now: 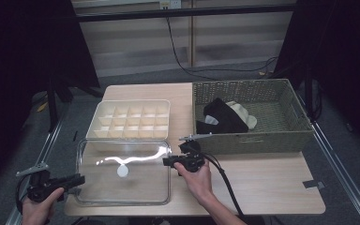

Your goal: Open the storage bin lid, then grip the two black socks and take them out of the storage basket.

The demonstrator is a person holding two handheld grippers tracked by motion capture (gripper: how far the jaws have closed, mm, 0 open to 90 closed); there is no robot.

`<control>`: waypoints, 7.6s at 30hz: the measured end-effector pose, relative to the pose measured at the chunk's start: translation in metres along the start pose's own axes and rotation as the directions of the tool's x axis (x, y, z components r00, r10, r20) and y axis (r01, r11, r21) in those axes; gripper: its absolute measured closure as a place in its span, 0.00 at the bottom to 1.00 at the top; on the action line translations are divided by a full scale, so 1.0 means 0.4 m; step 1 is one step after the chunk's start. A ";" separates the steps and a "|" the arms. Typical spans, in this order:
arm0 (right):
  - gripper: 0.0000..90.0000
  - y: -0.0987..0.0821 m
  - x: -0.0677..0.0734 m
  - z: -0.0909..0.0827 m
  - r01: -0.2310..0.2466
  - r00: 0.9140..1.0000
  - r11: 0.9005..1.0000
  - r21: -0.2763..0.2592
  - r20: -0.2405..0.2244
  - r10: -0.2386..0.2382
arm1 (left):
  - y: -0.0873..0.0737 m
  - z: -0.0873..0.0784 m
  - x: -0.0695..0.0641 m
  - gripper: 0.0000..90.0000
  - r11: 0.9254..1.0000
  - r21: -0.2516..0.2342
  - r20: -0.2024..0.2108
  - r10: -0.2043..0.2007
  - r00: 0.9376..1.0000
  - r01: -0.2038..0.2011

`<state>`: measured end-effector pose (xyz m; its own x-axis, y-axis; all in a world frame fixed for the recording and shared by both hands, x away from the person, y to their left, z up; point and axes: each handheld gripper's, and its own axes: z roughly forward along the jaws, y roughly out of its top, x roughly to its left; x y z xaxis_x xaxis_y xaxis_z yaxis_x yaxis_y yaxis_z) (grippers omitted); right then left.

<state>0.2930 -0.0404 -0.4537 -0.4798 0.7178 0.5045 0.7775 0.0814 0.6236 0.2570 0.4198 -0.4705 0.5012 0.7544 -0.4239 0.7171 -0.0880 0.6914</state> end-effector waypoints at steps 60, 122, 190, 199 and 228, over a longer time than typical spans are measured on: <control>0.61 -0.045 -0.031 0.098 -0.018 0.996 0.996 0.088 0.091 0.010 | -0.014 0.063 0.042 0.60 0.997 0.067 -0.075 -0.042 0.996 0.047; 0.47 -0.033 -0.056 0.063 0.099 0.993 0.995 0.035 0.060 -0.101 | 0.028 0.070 -0.040 0.36 1.000 -0.018 -0.029 0.024 0.999 -0.025; 0.56 0.103 -0.160 -0.296 0.201 0.975 0.966 -0.161 0.126 -0.182 | 0.048 0.218 -0.300 0.23 0.983 -0.052 0.115 0.182 0.977 -0.177; 0.57 0.146 -0.220 -0.325 0.195 0.973 0.968 -0.155 0.156 -0.171 | 0.065 0.240 -0.321 0.23 0.975 -0.050 0.103 0.220 0.970 -0.216; 0.59 0.284 -0.395 -0.279 0.125 0.963 0.992 0.007 0.241 -0.123 | 0.072 0.255 -0.301 0.25 0.976 -0.031 0.108 0.220 0.970 -0.218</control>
<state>0.4116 -0.2217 -0.3958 -0.4591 0.8478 0.2652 0.7145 0.1750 0.6774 0.2667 0.2602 -0.4594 0.6960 0.6415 -0.3225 0.5756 -0.2300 0.7847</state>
